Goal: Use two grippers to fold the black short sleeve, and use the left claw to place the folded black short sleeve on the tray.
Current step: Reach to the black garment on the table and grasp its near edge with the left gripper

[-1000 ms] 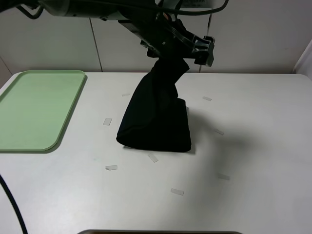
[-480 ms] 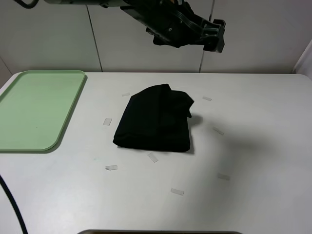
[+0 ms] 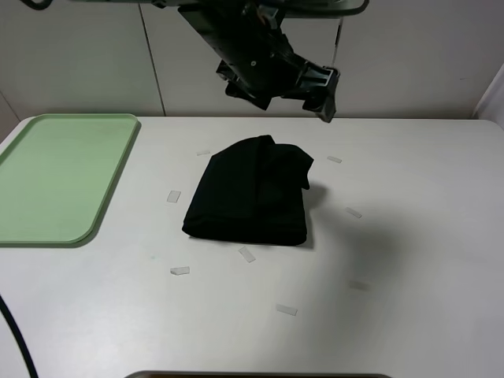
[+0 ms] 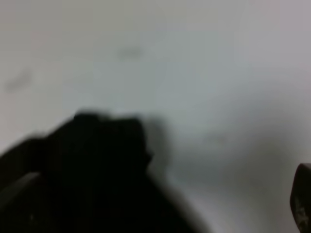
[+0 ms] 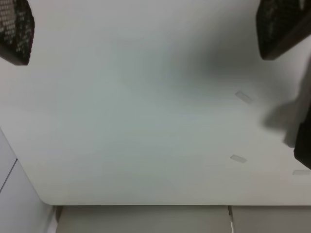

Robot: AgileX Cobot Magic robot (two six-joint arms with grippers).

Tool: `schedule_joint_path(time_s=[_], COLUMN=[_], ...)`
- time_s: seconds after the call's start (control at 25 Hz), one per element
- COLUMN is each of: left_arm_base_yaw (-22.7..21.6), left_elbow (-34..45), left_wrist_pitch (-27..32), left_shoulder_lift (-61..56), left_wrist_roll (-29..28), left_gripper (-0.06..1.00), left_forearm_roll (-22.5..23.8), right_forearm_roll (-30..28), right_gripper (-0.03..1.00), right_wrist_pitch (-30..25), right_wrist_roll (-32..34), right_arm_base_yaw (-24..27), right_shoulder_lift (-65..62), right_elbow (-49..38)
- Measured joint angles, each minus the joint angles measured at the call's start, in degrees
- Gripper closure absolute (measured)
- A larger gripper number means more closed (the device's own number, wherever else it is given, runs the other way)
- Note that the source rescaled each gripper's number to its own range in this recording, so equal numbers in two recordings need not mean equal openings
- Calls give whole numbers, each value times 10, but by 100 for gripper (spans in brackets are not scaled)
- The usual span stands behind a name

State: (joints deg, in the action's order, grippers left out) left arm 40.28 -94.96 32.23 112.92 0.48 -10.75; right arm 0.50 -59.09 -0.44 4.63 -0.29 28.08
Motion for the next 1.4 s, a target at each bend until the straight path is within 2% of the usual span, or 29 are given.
schedule_joint_path(time_s=[0.16,0.32,0.4,0.72,1.4], left_arm_base_yaw=[-28,-39,-39,-18,-5], left_elbow=[0,0,0,0,-5], left_wrist_pitch=[72,83,78,24,-38], left_shoulder_lift=[0,12,29,117,197], left_wrist_roll=[-1,-1,-1,45,62], left_gripper=[-6,-6,-6,-6,-6], left_forearm_roll=[3,12,3,-87,-121], right_forearm_roll=[0,0,0,0,0], right_gripper=[-3,-3,-3,-3,-3], right_wrist_pitch=[0,0,0,0,0], right_wrist_roll=[0,0,0,0,0], right_arm_base_yaw=[0,0,0,0,0], right_shoulder_lift=[0,0,0,0,0], right_elbow=[0,0,0,0,0])
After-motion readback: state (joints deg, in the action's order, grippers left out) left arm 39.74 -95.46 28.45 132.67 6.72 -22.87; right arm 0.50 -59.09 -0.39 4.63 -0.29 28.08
